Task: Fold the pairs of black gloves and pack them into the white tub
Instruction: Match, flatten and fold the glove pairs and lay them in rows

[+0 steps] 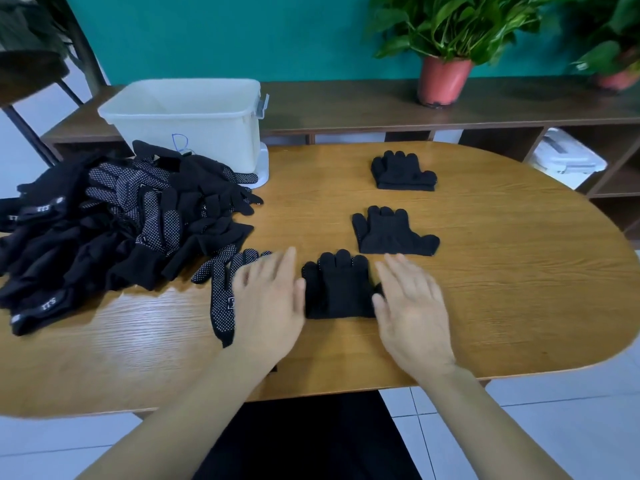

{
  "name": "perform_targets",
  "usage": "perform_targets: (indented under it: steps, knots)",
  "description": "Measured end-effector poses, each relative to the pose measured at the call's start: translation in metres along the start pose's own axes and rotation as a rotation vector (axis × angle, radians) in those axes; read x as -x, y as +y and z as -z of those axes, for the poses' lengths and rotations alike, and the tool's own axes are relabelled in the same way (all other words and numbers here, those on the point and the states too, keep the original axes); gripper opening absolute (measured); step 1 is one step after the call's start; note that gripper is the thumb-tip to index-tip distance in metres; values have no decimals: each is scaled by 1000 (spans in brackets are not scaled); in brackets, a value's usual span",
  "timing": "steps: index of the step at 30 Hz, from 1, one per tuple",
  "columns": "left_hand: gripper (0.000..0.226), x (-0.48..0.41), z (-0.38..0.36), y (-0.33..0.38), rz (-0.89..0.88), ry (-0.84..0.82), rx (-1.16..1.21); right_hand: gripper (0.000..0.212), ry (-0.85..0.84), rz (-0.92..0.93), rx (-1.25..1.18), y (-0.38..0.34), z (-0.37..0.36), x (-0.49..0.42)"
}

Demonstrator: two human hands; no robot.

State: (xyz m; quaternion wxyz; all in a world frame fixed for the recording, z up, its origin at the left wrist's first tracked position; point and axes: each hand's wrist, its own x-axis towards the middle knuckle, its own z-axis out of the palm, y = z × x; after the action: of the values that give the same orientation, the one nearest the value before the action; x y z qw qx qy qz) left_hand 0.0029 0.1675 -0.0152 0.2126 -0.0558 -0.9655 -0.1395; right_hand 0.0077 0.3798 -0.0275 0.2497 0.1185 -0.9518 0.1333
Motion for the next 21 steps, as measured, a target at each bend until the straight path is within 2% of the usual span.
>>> perform_targets:
  steps: [3, 5, 8, 11, 14, 16, 19, 21]
  knots:
    - [67, 6, -1, 26, -284, -280, 96, 58, -244, 272, 44, -13, -5, 4]
    - [75, 8, -8, 31, -314, -512, 63, 62, -369, 288, 93, -14, -10, 7]
    - [72, 7, -15, 27, -306, -651, -78, 80, -534, 229, 142, -4, -7, 6]
    - [68, 4, -12, 22, -360, -640, -191, 82, -624, 228, 145, 9, 2, 2]
    - [81, 3, -12, 11, -391, -609, -288, 91, -613, 249, 178, 19, 7, -1]
    - [85, -2, -14, 3, -440, -519, -307, 93, -561, 279, 195, 22, 6, -3]
    - [69, -11, -15, 1, -562, -363, -321, 91, -487, 321, 254, 25, 2, -6]
    - [61, -18, -16, 0, -625, -357, -326, 86, -428, 338, 293, 22, 0, -8]
